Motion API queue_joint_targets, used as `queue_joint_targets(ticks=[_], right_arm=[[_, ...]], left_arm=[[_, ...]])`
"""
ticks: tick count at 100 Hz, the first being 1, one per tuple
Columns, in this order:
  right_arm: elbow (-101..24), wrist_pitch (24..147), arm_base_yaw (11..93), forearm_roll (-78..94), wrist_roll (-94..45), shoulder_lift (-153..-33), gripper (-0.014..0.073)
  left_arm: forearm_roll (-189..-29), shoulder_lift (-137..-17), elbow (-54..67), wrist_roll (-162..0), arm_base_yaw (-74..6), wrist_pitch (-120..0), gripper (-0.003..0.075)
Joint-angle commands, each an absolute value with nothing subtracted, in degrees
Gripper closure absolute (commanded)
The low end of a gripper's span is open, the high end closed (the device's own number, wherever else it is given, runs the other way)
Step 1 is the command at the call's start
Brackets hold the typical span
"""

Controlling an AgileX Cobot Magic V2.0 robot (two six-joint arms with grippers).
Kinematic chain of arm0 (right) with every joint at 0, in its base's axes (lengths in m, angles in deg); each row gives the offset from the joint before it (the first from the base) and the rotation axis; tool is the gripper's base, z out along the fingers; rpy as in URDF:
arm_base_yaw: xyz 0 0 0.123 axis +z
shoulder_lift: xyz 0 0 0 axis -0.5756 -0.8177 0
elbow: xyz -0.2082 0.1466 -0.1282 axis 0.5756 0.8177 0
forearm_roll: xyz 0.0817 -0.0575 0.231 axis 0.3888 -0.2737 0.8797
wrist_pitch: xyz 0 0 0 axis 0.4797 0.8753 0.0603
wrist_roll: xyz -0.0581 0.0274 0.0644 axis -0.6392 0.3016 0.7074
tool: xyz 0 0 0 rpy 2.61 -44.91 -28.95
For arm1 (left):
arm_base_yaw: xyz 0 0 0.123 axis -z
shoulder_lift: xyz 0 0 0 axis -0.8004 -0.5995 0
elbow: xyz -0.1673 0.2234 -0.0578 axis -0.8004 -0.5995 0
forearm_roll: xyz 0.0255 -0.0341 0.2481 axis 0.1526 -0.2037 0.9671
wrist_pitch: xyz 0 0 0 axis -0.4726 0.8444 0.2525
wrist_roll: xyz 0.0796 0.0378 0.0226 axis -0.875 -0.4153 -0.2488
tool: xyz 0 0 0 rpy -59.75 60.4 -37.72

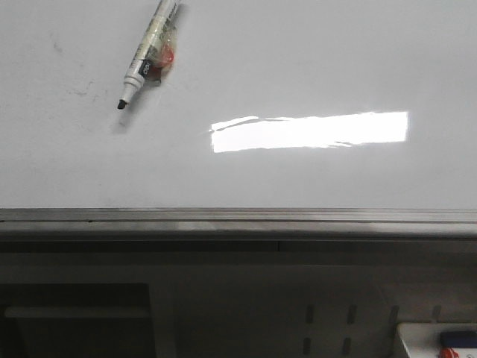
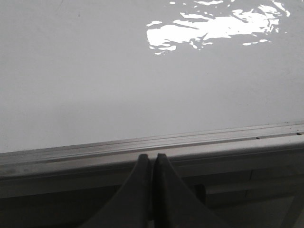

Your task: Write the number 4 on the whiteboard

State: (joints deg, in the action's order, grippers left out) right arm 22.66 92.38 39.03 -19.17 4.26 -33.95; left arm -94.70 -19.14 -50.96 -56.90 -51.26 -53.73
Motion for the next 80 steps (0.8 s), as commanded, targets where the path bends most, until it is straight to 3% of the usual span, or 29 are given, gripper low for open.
queue_joint_targets(ticks=[1,22,36,44,61,80], right_arm=[[24.1,89.2,38.7,-22.2,4.1,-33.1,0.0647],[24.1,68.7,38.7,-22.8,4.1,-33.1,0.0647],[24.1,57.9,38.7,-21.8,5.2,-33.1,0.0647],[24.1,53.2,38.7,-18.7,17.0,-33.1,0.0647],[24.1,58.2,38.7,-18.3,24.7,-33.1,0.0647],[23.6,57.0,38.7,-18.3,31.2,-33.1,0.0647]], left_arm=[[-95.6,-17.8,-53.0,-56.4,-51.3,-56.5,0.0741],[-98.9,-17.8,-53.0,-56.4,-51.3,-59.1,0.0741],[-121.3,-17.8,-53.0,-56.4,-51.3,-62.5,0.0741],[-130.4,-17.8,-53.0,-56.4,-51.4,-63.1,0.0741],[-149.3,-17.8,-53.0,-56.4,-51.4,-64.9,0.0741],[-149.5,-17.8,-52.9,-56.4,-51.4,-67.2,0.0741]])
